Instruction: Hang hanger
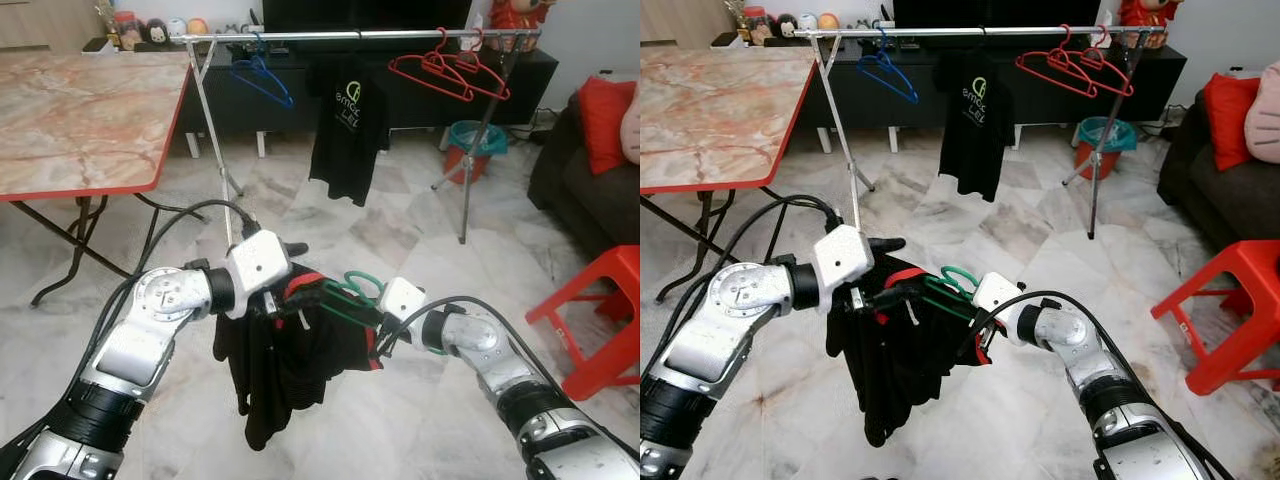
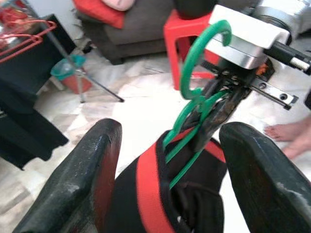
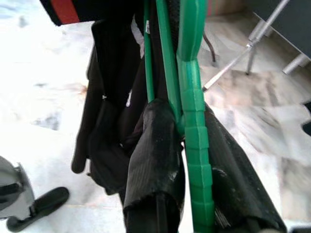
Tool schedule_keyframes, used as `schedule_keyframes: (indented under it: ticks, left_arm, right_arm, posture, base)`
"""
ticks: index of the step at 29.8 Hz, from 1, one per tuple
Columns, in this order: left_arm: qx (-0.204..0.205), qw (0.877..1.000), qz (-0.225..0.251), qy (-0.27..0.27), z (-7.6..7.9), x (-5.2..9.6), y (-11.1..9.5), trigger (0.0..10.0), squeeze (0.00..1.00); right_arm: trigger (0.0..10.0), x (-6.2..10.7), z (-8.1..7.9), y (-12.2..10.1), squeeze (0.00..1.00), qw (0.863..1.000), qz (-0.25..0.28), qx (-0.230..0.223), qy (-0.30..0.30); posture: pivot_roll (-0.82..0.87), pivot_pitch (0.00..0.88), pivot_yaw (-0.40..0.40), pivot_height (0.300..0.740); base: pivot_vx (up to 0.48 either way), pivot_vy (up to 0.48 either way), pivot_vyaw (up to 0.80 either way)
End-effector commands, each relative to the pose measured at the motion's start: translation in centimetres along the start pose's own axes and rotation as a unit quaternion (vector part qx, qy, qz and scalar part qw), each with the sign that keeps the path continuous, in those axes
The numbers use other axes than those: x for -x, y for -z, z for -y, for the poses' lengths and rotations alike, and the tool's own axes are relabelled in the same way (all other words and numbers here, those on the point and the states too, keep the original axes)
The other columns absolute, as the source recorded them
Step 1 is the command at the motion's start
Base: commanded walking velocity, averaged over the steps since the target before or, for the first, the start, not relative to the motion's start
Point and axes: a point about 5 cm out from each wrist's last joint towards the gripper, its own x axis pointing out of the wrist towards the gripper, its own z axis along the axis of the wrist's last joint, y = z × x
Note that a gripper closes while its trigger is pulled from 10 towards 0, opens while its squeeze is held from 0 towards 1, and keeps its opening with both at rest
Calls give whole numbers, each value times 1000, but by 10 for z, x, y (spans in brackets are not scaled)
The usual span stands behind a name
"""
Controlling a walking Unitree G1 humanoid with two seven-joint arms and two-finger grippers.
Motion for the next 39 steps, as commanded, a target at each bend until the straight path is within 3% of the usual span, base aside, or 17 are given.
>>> schedule_keyframes:
  ticks: [1, 5, 14, 15, 17, 18, 19, 20, 22, 39]
  left_arm:
    - [-5, 1000, -10, 10, 2, -3, 2, 10000, 0]
    - [-6, 1000, -9, -7, -1, -10, 2, 10000, 0]
    - [-10, 1000, -28, -4, 0, -15, 8, 10000, 0]
    - [-11, 999, -32, -1, 1, -15, 9, 9176, 0]
    - [-14, 999, -42, 1, 2, -14, 12, 8941, 0]
    - [-14, 999, -48, 9, 3, -14, 14, 5098, 0]
    - [-12, 998, -54, 13, 5, -13, 17, 2235, 0]
    - [-11, 998, -57, 15, 5, -13, 18, 471, 0]
    - [-12, 998, -58, 17, 6, -13, 18, 0, 0]
    - [-3, 996, -74, 59, 13, -10, 23, 0, 0]
  right_arm:
    - [10000, -1, 6, -15, 0, 999, 38, 12, 2]
    - [10000, 1, 4, -19, 0, 998, 50, 12, -27]
    - [10000, 2, 5, -20, 0, 998, 53, 12, -28]
    - [10000, 2, 5, -20, 0, 998, 54, 12, -27]
    - [10000, 2, 6, -21, 0, 998, 56, 13, -26]
    - [10000, 2, 6, -22, 0, 998, 57, 13, -26]
    - [10000, 2, 6, -22, 0, 998, 58, 13, -27]
    - [10000, 2, 6, -23, 0, 998, 58, 14, -28]
    - [10000, 2, 6, -23, 0, 998, 59, 15, -28]
    - [10000, 1, 4, -25, 0, 997, 65, 14, -38]
  posture:
    - [70, 0, -25, 740]
    - [66, 0, -27, 740]
    - [63, 0, -28, 740]
    - [63, 0, -26, 740]
    - [63, 0, -26, 740]
    - [63, 0, -26, 740]
    - [62, 0, -25, 740]
    - [62, 0, -25, 740]
    - [62, 0, -24, 740]
    - [59, 0, -19, 740]
  base:
    - [0, 0, 0]
    - [0, 0, 0]
    - [0, 0, 0]
    - [0, 0, 0]
    - [0, 0, 0]
    - [0, 0, 0]
    - [0, 0, 0]
    - [0, 0, 0]
    - [0, 0, 0]
    - [0, 0, 0]
